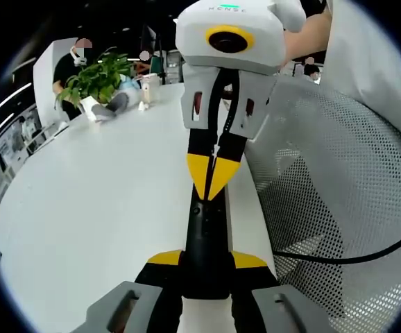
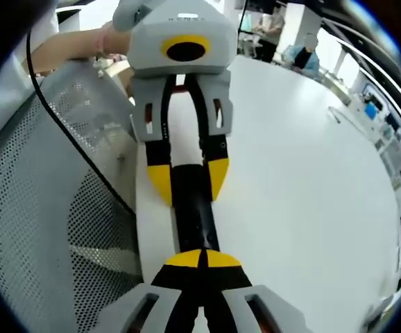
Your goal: Press the specified remote control buttons in sequence, fully releasing each button before pressing the next.
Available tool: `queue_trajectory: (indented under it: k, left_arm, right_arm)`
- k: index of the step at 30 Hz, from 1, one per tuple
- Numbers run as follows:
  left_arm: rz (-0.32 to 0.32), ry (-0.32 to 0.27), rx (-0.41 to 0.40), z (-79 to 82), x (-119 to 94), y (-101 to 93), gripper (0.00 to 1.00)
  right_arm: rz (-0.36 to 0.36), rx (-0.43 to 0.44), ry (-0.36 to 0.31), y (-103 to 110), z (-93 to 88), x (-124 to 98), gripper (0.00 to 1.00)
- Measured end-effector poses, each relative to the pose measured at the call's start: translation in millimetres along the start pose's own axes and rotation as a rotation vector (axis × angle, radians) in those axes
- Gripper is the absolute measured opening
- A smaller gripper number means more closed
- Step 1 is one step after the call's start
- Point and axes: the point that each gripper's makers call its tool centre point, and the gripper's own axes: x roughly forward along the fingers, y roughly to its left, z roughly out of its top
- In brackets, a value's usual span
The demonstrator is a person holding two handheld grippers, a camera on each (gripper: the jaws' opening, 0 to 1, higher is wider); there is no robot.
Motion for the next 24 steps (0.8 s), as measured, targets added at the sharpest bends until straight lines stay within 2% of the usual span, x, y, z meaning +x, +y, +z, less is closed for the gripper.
queue_trajectory:
  k: [6,8,12,15,18,24]
  left_arm:
    - [-0.001,0.000,0.001,0.0,0.1,-0.1,0.24]
    - [0.000,-0.001,0.000,0.0,0.1,-0.1,0.24]
    - [0.000,-0.003,-0.002,0.0,0.1,-0.1,0.24]
    - [0.001,-0.004,-0.003,0.0,0.2,0.0,0.24]
    - [0.000,-0.003,-0.003,-0.1,0.3,0.1,0.24]
    - [0.000,-0.003,-0.003,-0.4,0.2,0.3,0.24]
  right_arm:
    - [0.013,0.004,-0.005,-0.2,-0.3,0.3,0.00]
    - [0.017,-0.018,-0.010,0.1,-0.2,-0.3,0.00]
    - [0.032,0.006,-0.010,-0.2,0.3,-2.0,0.00]
    - [0.016,-0.023,-0.006,-1.7,-0.7,-4.1,0.00]
    - [0.037,0.021,-0.011,-1.2,-0.8,-5.0,0.03]
    - [0.041,0.002,0.013,-1.3,-4.5,-2.7,0.04]
